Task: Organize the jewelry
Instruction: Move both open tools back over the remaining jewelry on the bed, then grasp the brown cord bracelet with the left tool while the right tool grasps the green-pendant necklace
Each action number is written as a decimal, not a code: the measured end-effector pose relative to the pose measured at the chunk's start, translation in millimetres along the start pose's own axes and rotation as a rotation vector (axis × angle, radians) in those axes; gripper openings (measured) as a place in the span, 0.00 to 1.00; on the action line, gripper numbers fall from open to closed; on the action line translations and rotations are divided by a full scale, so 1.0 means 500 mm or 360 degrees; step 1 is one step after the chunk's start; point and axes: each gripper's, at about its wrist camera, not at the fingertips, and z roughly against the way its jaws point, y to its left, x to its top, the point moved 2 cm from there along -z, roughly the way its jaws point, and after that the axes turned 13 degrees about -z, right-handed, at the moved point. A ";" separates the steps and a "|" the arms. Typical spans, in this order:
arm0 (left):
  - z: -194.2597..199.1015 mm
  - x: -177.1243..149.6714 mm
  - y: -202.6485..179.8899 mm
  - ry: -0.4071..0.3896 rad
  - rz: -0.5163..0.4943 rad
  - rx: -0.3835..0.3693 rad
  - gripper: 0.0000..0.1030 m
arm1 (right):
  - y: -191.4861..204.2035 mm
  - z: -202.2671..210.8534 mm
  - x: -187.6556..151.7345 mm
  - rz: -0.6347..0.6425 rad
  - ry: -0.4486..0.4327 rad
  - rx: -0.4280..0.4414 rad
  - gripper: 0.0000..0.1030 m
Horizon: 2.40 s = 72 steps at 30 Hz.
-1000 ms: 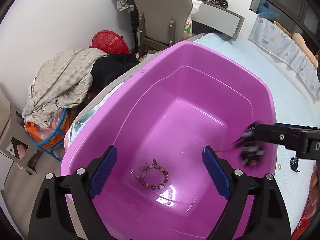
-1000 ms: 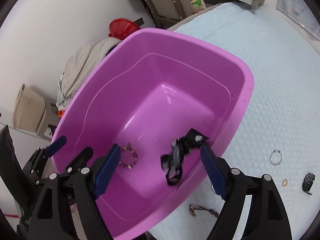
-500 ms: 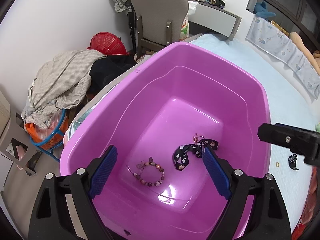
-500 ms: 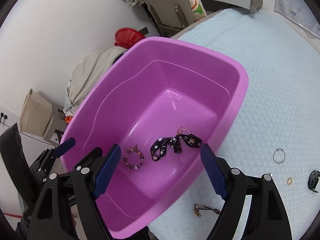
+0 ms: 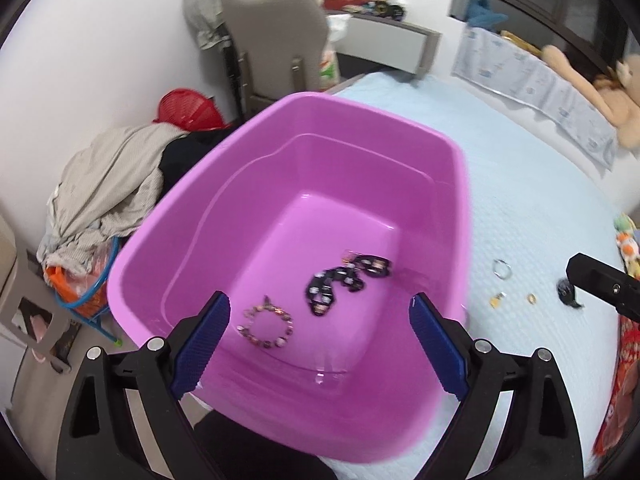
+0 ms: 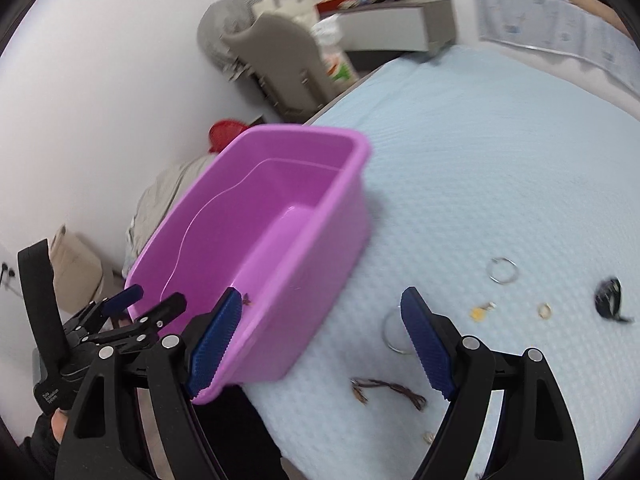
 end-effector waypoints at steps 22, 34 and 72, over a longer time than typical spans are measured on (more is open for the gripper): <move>0.031 -0.115 -0.341 -0.0084 -0.0370 -0.0366 0.94 | -0.383 0.192 -0.316 -0.0441 -0.0299 -0.0525 0.76; -0.111 -0.210 -0.382 0.0081 -0.0463 -0.0270 0.94 | -0.441 0.089 -0.430 -0.0521 -0.0193 -0.0547 0.76; -0.343 -0.219 -0.387 0.0201 -0.0488 -0.0218 0.94 | -0.508 -0.064 -0.504 -0.0397 -0.0091 -0.0791 0.76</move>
